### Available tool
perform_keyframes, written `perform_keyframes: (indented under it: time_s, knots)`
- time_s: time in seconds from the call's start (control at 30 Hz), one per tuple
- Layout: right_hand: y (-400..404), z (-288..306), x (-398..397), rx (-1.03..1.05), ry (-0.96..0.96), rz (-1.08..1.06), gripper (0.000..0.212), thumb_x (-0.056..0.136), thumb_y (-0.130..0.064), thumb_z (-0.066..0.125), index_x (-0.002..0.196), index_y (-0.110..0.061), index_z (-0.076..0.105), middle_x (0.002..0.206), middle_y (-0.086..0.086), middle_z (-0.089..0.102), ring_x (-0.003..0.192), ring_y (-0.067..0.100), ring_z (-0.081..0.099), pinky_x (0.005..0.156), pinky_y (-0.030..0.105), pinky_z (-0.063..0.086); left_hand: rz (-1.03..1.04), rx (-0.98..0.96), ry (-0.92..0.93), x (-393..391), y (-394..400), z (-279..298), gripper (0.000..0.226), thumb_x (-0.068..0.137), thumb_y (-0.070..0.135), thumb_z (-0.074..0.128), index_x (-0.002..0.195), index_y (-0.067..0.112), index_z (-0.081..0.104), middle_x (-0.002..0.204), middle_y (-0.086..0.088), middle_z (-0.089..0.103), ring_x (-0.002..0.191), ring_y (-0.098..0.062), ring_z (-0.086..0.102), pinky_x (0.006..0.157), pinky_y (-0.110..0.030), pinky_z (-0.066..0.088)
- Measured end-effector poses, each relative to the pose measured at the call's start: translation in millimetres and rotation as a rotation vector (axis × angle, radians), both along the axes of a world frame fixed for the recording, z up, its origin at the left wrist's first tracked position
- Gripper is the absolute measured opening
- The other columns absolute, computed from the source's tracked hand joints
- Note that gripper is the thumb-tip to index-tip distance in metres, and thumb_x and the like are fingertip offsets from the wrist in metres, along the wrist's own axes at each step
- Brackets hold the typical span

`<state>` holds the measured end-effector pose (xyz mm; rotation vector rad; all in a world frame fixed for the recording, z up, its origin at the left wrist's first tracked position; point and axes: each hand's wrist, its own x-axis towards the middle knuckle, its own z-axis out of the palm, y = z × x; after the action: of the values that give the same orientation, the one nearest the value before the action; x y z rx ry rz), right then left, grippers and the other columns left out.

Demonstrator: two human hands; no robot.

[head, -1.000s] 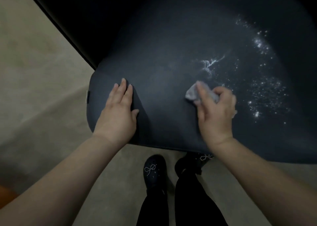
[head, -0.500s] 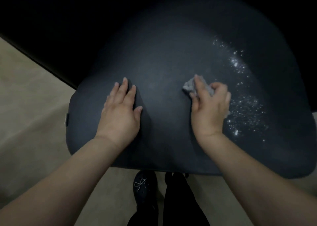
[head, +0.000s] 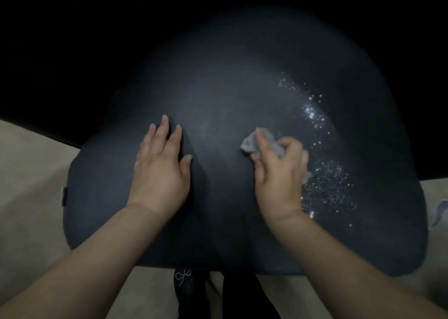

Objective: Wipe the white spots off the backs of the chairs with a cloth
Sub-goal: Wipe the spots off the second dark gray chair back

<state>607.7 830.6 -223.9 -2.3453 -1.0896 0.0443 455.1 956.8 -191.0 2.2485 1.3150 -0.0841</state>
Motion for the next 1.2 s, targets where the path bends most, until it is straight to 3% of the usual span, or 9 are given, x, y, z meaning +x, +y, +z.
perform_keyframes:
  time_s: [0.13, 0.27, 0.37, 0.57, 0.7, 0.8, 0.93, 1.03, 1.2]
  knots:
    - [23, 2, 9, -0.036, -0.047, 0.363, 0.051, 0.077, -0.009, 0.076, 0.125, -0.021, 0.064, 0.100, 0.021, 0.057, 0.084, 0.038, 0.053, 0.074, 0.042, 0.047, -0.069, -0.007, -0.014, 27, 2, 0, 0.060, 0.097, 0.033, 0.045, 0.151, 0.022, 0.021, 0.161, 0.003, -0.001, 0.147, -0.017, -0.005, 0.120, -0.040, 0.006]
    - [49, 1, 67, -0.066, -0.023, 0.111, 0.047, 0.085, -0.012, 0.066, 0.130, -0.025, 0.060, 0.109, 0.022, 0.052, 0.095, 0.039, 0.048, 0.084, 0.042, 0.042, -0.151, 0.039, -0.004, 46, 16, 0, 0.062, 0.096, 0.035, 0.048, 0.151, 0.023, 0.022, 0.161, 0.002, 0.000, 0.147, -0.019, -0.003, 0.120, -0.042, 0.005]
    - [18, 0, 57, -0.035, 0.007, -0.054, 0.048, 0.084, -0.011, 0.067, 0.130, -0.023, 0.060, 0.109, 0.022, 0.051, 0.093, 0.039, 0.047, 0.083, 0.040, 0.040, -0.182, 0.038, 0.016, 62, 28, 1, 0.068, 0.094, 0.040, 0.049, 0.152, 0.024, 0.018, 0.161, 0.002, -0.003, 0.147, -0.019, -0.005, 0.120, -0.042, 0.005]
    - [28, 2, 58, -0.055, -0.041, 0.328, 0.051, 0.079, -0.012, 0.073, 0.128, -0.025, 0.061, 0.101, 0.016, 0.057, 0.086, 0.035, 0.052, 0.074, 0.040, 0.045, -0.387, -0.052, 0.080, 98, 40, 1, 0.103, 0.078, 0.054, 0.066, 0.152, 0.033, -0.002, 0.159, 0.007, -0.017, 0.146, -0.018, -0.013, 0.120, -0.041, 0.005]
    - [67, 0, 117, -0.081, -0.026, 0.133, 0.047, 0.086, -0.017, 0.067, 0.131, -0.029, 0.058, 0.111, 0.018, 0.052, 0.095, 0.036, 0.047, 0.082, 0.041, 0.041, -0.385, -0.043, 0.159, 114, 61, 0, 0.116, 0.071, 0.046, 0.078, 0.153, 0.028, -0.002, 0.158, 0.006, -0.019, 0.146, -0.019, -0.013, 0.120, -0.036, 0.004]
    - [41, -3, 107, -0.055, -0.005, -0.004, 0.048, 0.086, -0.014, 0.067, 0.131, -0.028, 0.058, 0.110, 0.018, 0.051, 0.095, 0.035, 0.046, 0.082, 0.041, 0.042, -0.410, -0.100, 0.263, 122, 66, 1, 0.131, 0.062, 0.049, 0.083, 0.151, 0.027, -0.010, 0.157, 0.004, -0.024, 0.145, -0.021, -0.016, 0.120, -0.039, 0.007]
    - [12, -3, 70, -0.055, 0.009, 0.125, 0.051, 0.085, -0.009, 0.065, 0.132, -0.027, 0.057, 0.108, 0.015, 0.052, 0.093, 0.029, 0.042, 0.078, 0.040, 0.044, -0.428, -0.164, 0.350, 132, 62, 2, 0.141, 0.056, 0.045, 0.088, 0.149, 0.031, -0.018, 0.153, 0.003, -0.034, 0.143, -0.027, -0.023, 0.120, -0.044, 0.007]
    - [48, 0, 97, -0.059, -0.014, 0.243, 0.047, 0.084, -0.013, 0.068, 0.129, -0.025, 0.060, 0.105, 0.017, 0.055, 0.089, 0.035, 0.049, 0.076, 0.041, 0.044, -0.428, -0.164, 0.357, 135, 61, 2, 0.140, 0.057, 0.043, 0.088, 0.149, 0.033, -0.017, 0.153, 0.002, -0.035, 0.143, -0.028, -0.023, 0.120, -0.045, 0.007]
    - [84, -1, 143, -0.115, 0.011, 0.114, 0.049, 0.089, -0.019, 0.062, 0.135, -0.033, 0.053, 0.119, 0.014, 0.048, 0.103, 0.033, 0.044, 0.088, 0.041, 0.038, -0.413, -0.161, 0.331, 134, 60, 1, 0.138, 0.057, 0.042, 0.088, 0.149, 0.035, -0.016, 0.153, 0.004, -0.033, 0.144, -0.025, -0.022, 0.120, -0.042, 0.005]
